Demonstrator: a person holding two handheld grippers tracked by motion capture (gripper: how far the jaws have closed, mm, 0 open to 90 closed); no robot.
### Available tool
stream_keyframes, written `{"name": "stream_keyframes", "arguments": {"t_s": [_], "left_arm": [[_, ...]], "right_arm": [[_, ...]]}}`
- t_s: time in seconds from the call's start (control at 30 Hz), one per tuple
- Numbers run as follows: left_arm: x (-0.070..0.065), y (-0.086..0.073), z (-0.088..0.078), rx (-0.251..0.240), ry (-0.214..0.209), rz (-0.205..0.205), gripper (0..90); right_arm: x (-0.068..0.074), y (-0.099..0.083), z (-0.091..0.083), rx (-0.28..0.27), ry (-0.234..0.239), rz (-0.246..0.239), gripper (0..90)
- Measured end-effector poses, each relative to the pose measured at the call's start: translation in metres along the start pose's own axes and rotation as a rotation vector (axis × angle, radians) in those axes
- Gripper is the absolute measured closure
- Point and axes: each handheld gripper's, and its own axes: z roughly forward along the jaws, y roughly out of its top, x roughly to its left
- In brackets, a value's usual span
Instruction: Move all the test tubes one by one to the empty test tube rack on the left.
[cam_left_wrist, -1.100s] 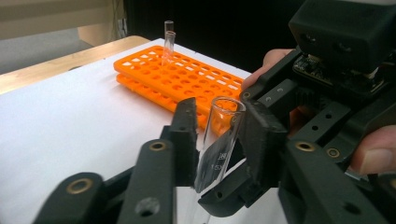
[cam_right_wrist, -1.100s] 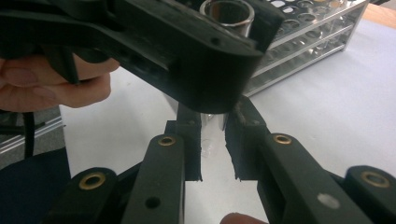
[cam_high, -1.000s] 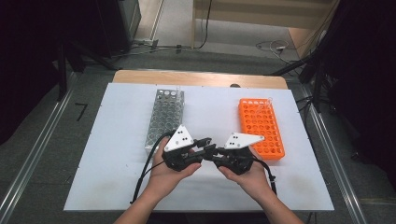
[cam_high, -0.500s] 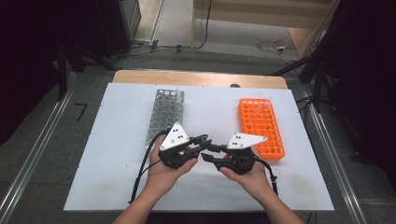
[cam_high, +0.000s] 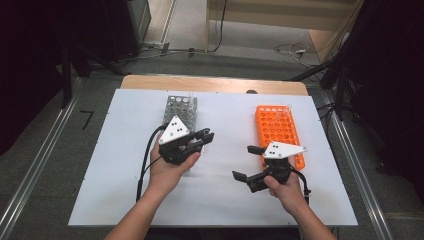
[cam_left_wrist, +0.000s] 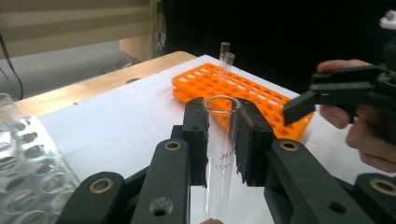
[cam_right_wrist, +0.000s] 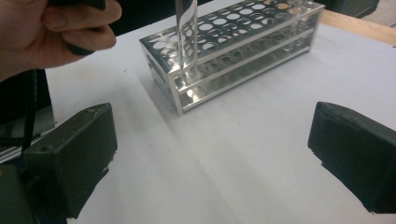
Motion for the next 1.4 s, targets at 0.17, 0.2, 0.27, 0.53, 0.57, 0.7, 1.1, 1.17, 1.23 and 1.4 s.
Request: {"name": "stream_keyframes", "arguments": {"t_s": [0.17, 0.2, 0.27, 0.53, 0.57, 0.7, 1.1, 1.17, 1.23, 1.4], "left_arm": [[0.014, 0.008, 0.000, -0.011, 0.036, 0.000, 75.0], [0.017, 0.009, 0.001, -0.014, 0.043, -0.003, 75.1], [0.022, 0.011, 0.001, -0.019, 0.052, -0.009, 75.1], [0.042, 0.017, 0.005, -0.044, 0.090, -0.034, 75.0], [0.045, 0.017, 0.006, -0.045, 0.095, -0.037, 75.0], [0.055, 0.019, 0.009, -0.049, 0.120, -0.033, 75.0], [0.080, 0.025, 0.026, -0.078, 0.190, -0.031, 75.1], [0.085, 0.027, 0.028, -0.088, 0.206, -0.035, 75.0], [0.090, 0.028, 0.031, -0.094, 0.221, -0.033, 75.1], [0.100, 0.028, 0.039, -0.101, 0.255, -0.045, 75.1]], "right_arm": [[-0.007, -0.008, -0.017, -0.021, -0.023, 0.007, 0.0], [-0.008, -0.010, -0.020, -0.025, -0.029, 0.008, 0.0], [-0.011, -0.014, -0.027, -0.028, -0.043, 0.012, 0.0], [-0.020, -0.026, -0.050, -0.039, -0.060, 0.037, 0.0], [-0.021, -0.027, -0.053, -0.040, -0.063, 0.041, 0.0], [-0.024, -0.034, -0.063, -0.037, -0.084, 0.051, 0.0], [-0.034, -0.054, -0.081, -0.017, -0.118, 0.085, 0.0], [-0.036, -0.055, -0.082, -0.019, -0.124, 0.088, 0.0], [-0.037, -0.055, -0.082, -0.020, -0.121, 0.090, 0.0], [-0.038, -0.056, -0.081, -0.018, -0.119, 0.092, 0.0]]}}
